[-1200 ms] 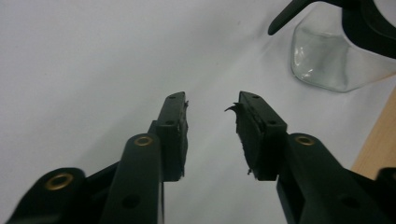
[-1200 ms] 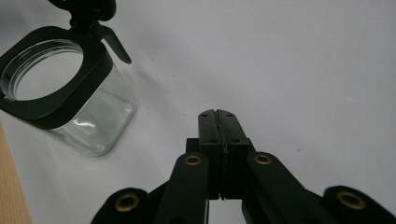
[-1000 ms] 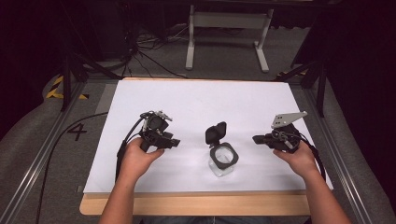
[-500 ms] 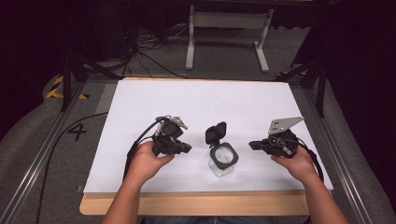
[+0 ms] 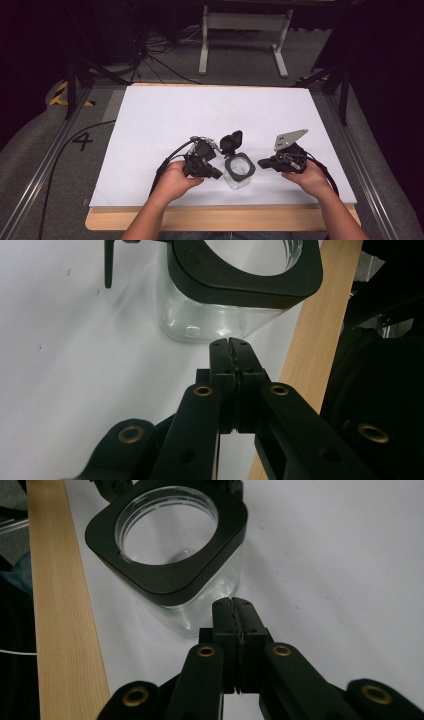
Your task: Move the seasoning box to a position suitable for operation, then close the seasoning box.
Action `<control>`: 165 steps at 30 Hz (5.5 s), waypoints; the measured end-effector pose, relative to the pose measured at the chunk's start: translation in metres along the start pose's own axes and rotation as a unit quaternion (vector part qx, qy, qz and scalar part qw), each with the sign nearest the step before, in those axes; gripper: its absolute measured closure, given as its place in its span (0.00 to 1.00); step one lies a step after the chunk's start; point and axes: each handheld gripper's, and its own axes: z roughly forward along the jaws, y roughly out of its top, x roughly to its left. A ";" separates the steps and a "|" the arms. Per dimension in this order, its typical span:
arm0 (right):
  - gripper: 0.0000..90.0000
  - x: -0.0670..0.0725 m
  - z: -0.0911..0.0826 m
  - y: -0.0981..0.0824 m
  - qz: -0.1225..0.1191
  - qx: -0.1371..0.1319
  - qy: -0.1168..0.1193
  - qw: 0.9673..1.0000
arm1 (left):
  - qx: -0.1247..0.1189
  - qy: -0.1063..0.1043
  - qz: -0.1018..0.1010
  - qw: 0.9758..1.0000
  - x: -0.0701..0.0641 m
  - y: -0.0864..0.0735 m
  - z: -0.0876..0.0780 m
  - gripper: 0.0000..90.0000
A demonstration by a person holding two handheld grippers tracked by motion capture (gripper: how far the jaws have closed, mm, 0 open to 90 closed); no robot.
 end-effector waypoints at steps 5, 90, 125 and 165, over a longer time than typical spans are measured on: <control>1.00 0.004 0.010 0.002 -0.008 0.017 0.008 1.000 | -0.006 0.003 -0.006 1.000 -0.001 0.001 0.003 1.00; 1.00 -0.025 -0.012 0.054 0.074 -0.173 -0.023 0.982 | -0.038 0.024 0.098 0.994 -0.059 -0.012 0.022 1.00; 1.00 -0.010 -0.013 0.060 0.057 -0.170 0.017 0.984 | -0.066 0.020 0.057 0.996 -0.050 -0.014 0.035 1.00; 1.00 0.026 0.021 0.052 0.000 -0.040 0.075 0.996 | -0.071 0.019 0.054 0.996 -0.051 -0.012 0.032 1.00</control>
